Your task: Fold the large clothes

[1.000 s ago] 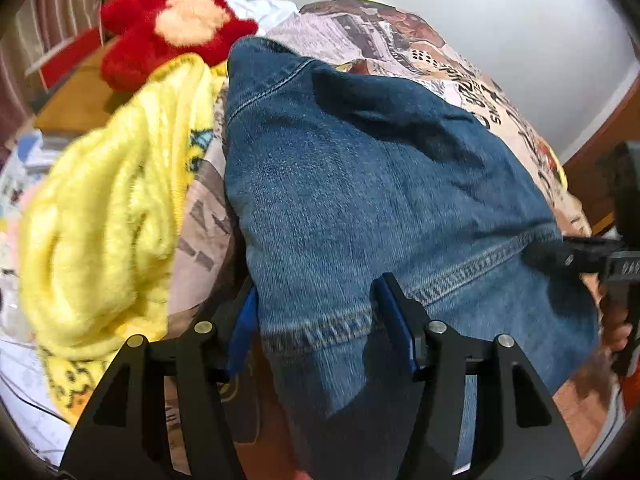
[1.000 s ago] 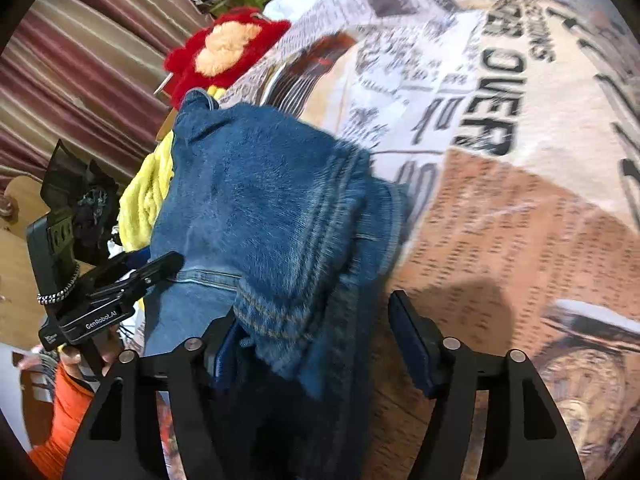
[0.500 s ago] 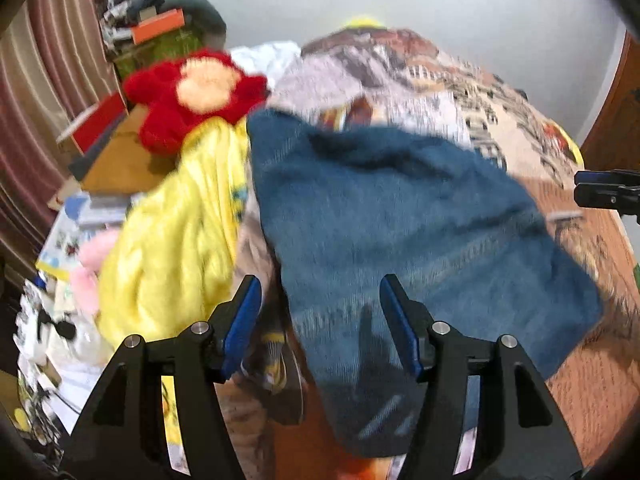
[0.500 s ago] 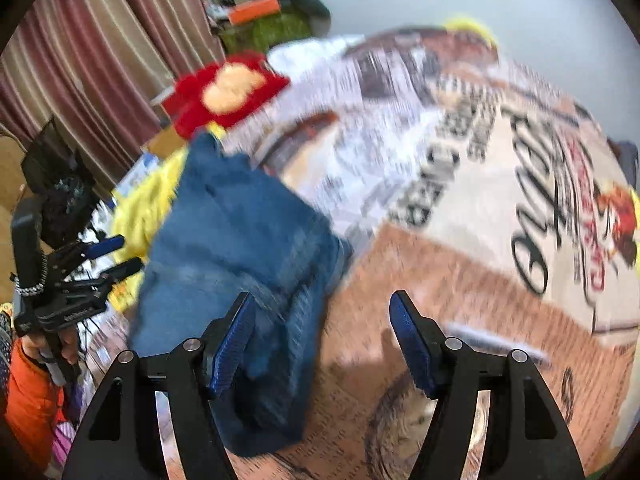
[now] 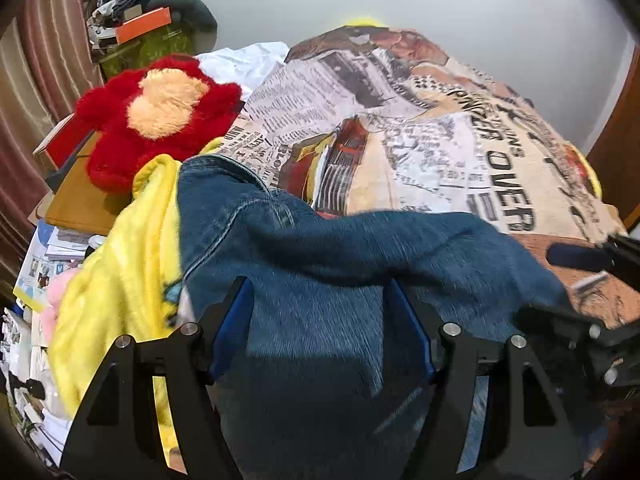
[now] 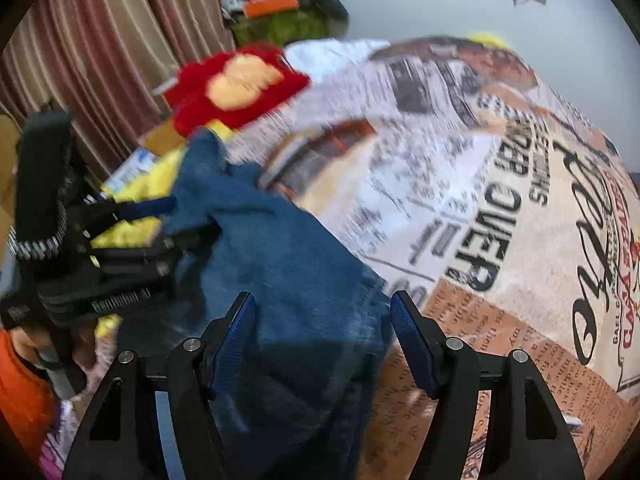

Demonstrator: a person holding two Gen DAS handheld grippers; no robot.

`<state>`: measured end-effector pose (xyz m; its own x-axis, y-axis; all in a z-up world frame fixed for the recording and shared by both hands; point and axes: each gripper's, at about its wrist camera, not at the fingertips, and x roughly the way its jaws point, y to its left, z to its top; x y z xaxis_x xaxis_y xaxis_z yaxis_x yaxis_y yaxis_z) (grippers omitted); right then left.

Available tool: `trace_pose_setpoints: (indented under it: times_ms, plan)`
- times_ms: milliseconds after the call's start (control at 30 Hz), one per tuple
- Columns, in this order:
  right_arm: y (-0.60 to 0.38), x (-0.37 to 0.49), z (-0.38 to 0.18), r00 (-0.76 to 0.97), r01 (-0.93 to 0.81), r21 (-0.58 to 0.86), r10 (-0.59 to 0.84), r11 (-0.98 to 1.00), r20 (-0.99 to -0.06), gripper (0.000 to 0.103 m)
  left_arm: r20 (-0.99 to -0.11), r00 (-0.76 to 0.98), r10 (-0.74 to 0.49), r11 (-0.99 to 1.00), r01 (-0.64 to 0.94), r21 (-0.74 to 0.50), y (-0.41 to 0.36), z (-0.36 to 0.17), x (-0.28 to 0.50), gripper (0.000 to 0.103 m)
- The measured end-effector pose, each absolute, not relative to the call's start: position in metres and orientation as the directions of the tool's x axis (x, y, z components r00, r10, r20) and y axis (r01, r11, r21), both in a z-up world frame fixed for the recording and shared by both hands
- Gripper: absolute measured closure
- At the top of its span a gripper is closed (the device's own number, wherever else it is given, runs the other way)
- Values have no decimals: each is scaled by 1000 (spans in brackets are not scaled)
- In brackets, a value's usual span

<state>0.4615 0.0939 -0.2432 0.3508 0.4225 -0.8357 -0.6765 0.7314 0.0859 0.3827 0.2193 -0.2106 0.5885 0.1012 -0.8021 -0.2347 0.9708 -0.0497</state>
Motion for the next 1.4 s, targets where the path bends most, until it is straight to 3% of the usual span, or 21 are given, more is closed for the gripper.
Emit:
trace_pose_setpoints:
  times_ms: [267, 567, 767, 833, 933, 1033, 1233, 1400]
  plan:
    - [65, 467, -244, 359, -639, 110, 421, 761, -833, 36, -787, 592, 176, 963, -271, 11, 218, -211, 385, 34]
    - [72, 404, -213, 358, -748, 75, 496, 660, -791, 35, -763, 632, 138, 971, -238, -21, 208, -181, 327, 34]
    - [63, 377, -246, 361, -757, -18, 395, 653, -845, 35, -815, 570, 102, 971, -235, -44, 199, -201, 274, 34]
    - [47, 375, -251, 347, -751, 24, 426, 660, -836, 35, -835, 540, 107, 968, -249, -37, 197, -212, 257, 33]
    - [23, 377, -252, 303, -711, 124, 461, 692, -834, 30, -834, 544, 92, 950, -299, -90, 203, -221, 228, 22]
    - [8, 374, -251, 309, -672, 150, 458, 726, -834, 30, -841, 535, 82, 930, -345, -129, 208, -219, 211, 21]
    - [-6, 354, -225, 400, -639, 64, 402, 767, -824, 30, -822, 549, 150, 927, -368, -76, 200, -194, 187, 21]
    - [-19, 328, -176, 518, -616, 43, 446, 787, -730, 30, -731, 655, 193, 931, -356, -74, 188, -138, 173, 21]
